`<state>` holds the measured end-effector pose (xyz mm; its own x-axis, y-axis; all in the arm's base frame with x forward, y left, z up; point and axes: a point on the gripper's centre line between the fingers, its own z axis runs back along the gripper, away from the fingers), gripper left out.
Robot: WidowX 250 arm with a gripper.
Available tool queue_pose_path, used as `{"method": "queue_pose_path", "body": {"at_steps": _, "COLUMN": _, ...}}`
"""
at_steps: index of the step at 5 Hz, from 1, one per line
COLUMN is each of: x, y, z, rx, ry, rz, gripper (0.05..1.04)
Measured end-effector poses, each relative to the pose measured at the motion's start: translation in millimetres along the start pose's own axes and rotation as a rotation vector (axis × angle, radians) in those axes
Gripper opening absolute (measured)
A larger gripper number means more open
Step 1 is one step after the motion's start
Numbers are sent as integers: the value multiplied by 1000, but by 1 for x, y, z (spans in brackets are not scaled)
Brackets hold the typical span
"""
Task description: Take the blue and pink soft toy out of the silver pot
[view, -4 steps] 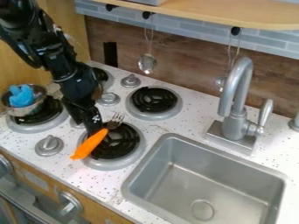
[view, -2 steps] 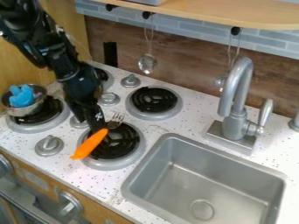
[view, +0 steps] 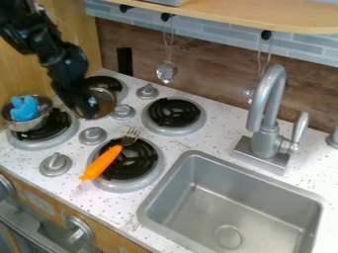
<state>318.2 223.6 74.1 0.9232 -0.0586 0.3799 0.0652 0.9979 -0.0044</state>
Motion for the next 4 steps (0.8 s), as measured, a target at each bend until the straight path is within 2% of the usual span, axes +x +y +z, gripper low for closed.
{"method": "queue_pose_path", "body": {"at_steps": 1, "x": -10, "y": 48, "z": 25, "rx": 101, "ry": -30, "rz": 103, "gripper": 989}}
{"method": "queue_pose_path", "body": {"at_steps": 2, "x": -22, "y": 67, "z": 23, "rx": 122, "ry": -11, "rz": 148, "gripper": 989}}
{"method": "queue_pose_path", "body": {"at_steps": 4, "x": -37, "y": 97, "z": 3, "rx": 238, "ry": 13, "rz": 164, "gripper": 989}}
